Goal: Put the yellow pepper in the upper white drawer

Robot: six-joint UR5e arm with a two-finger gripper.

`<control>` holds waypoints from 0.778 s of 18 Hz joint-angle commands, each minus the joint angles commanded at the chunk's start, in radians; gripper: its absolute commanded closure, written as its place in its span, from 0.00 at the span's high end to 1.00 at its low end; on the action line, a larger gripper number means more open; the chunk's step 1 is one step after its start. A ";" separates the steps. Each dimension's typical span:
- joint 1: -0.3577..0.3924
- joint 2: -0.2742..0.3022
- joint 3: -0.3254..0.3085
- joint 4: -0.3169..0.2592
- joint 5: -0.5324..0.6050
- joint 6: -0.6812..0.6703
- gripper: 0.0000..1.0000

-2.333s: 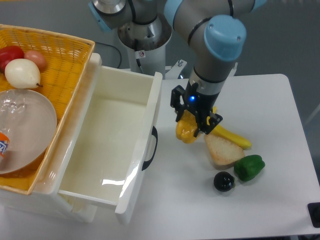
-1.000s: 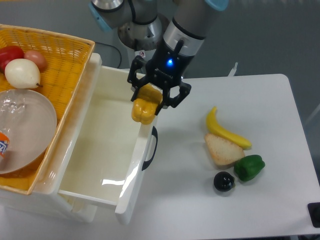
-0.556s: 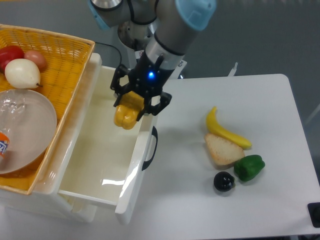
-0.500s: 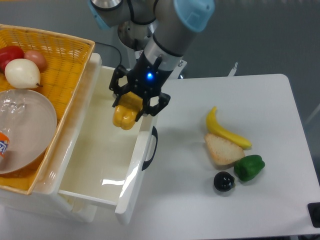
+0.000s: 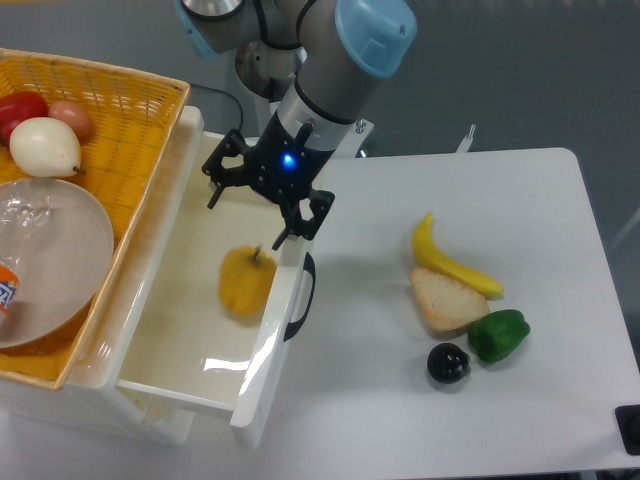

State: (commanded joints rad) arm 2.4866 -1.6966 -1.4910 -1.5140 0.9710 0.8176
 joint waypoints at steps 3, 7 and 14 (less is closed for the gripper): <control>0.012 -0.002 0.002 0.009 -0.006 0.018 1.00; 0.060 -0.003 0.002 0.124 0.006 0.061 1.00; 0.109 -0.043 -0.005 0.169 0.052 0.187 1.00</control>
State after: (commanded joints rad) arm 2.5955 -1.7395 -1.4956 -1.3453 1.0229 1.0043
